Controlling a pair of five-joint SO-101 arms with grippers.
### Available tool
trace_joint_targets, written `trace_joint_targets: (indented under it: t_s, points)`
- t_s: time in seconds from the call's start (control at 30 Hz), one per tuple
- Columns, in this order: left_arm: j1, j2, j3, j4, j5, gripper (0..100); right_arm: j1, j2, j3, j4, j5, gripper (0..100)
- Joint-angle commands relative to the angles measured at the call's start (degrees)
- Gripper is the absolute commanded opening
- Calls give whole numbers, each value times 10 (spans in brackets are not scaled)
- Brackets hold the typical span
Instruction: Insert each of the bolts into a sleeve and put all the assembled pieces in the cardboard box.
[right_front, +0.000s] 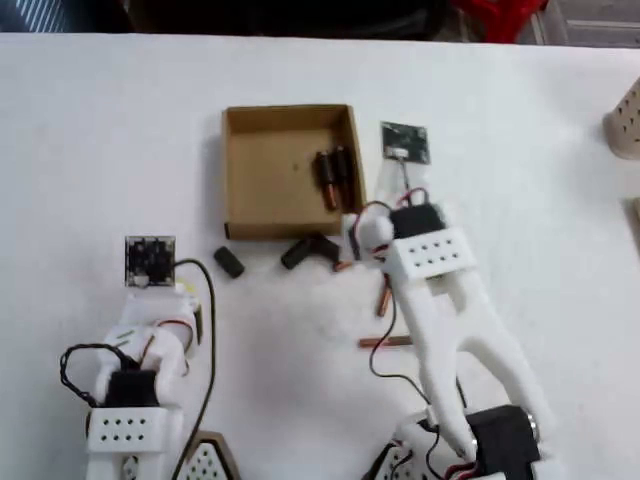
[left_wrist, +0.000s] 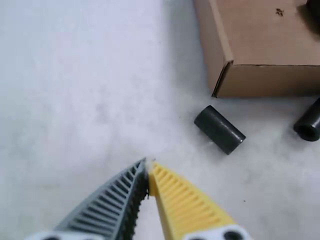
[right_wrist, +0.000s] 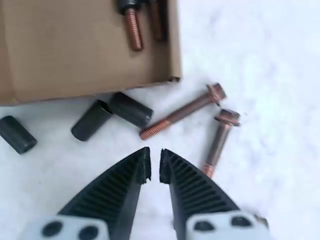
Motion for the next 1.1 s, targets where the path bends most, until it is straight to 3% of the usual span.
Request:
trace_joint_targets:
  t_s: [0.0, 0.2, 0.33, 0.43, 0.87, 1.07]
  points:
    - [4, -7, -3, -11, -4, 24, 65, -40, 40, 88, 158, 19]
    - [5, -7, -3, -11, -4, 24, 176, -41, 113, 121, 322, 16]
    - [5, -7, -3, -11, -4, 24, 188, -42, 119, 203, 447, 16]
    - [5, -7, -3, -11, -4, 24, 189, -42, 120, 248, 499, 16]
    - [5, -7, -3, -10, -4, 24, 199, -36, 224, 61, 523, 16]
    - [5, -7, -3, -9, -4, 24, 207, -32, 225, 16, 462, 16]
